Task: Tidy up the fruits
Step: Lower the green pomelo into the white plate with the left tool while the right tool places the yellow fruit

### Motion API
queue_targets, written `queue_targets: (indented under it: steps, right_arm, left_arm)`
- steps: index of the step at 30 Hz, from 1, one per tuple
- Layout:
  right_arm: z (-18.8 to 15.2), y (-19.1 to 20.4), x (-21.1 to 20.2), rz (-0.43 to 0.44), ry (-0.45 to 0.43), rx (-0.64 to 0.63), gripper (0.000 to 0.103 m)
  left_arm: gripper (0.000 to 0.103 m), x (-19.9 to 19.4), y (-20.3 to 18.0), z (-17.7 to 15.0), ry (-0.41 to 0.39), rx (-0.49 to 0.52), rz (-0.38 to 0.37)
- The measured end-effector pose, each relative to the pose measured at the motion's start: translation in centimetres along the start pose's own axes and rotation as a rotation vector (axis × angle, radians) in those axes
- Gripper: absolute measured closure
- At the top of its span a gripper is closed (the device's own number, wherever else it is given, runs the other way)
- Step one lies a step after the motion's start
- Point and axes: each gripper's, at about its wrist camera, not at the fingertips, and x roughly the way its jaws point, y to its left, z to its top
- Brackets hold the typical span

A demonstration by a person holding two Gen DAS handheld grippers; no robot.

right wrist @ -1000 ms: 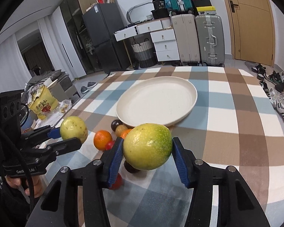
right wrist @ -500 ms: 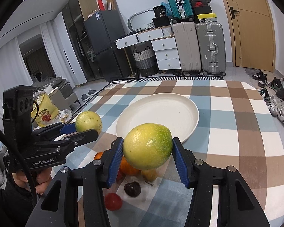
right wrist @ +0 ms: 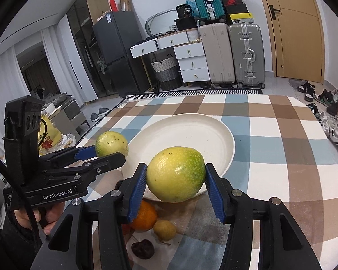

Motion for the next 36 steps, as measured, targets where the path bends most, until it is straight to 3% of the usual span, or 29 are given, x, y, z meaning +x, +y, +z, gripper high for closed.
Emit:
queue_targets:
  steps: [15, 26, 27, 29, 32, 34, 36]
  right_arm:
    - [0.0, -1.5, 4.0, -0.029, 0.029, 0.052, 0.051]
    - [-0.1, -1.9, 4.1, -0.057, 0.027, 0.057, 0.051]
    - [0.0, -1.9, 3.9, -0.054, 0.019, 0.058, 0.049]
    - [0.1, -2.0, 3.6, -0.060, 0.009, 0.059, 0.040]
    - [0.1, -2.4, 2.7, -0.065, -0.020, 0.075, 0.028]
    - [0.1, -2.7, 1.9, -0.064, -0.037, 0.087, 0.013]
    - [0.0, -2.9, 1.1, -0.064, -0.048, 0.082, 0.006]
  left_arm:
    - [0.052, 3.9, -0.4, -0.4, 0.055, 0.016, 0.014]
    - [0.051, 4.4, -0.1, -0.6, 0.056, 0.019, 0.025]
    - [0.050, 4.3, -0.1, -0.5, 0.047, 0.022, 0.022]
    - [0.034, 4.2, 0.0, -0.4, 0.041, 0.023, 0.030]
    - [0.020, 3.9, 0.2, -0.4, 0.025, 0.018, 0.056]
    - [0.016, 3.7, 0.5, -0.4, 0.025, 0.009, 0.062]
    - [0.013, 3.3, 0.7, -0.3, 0.035, 0.000, 0.066]
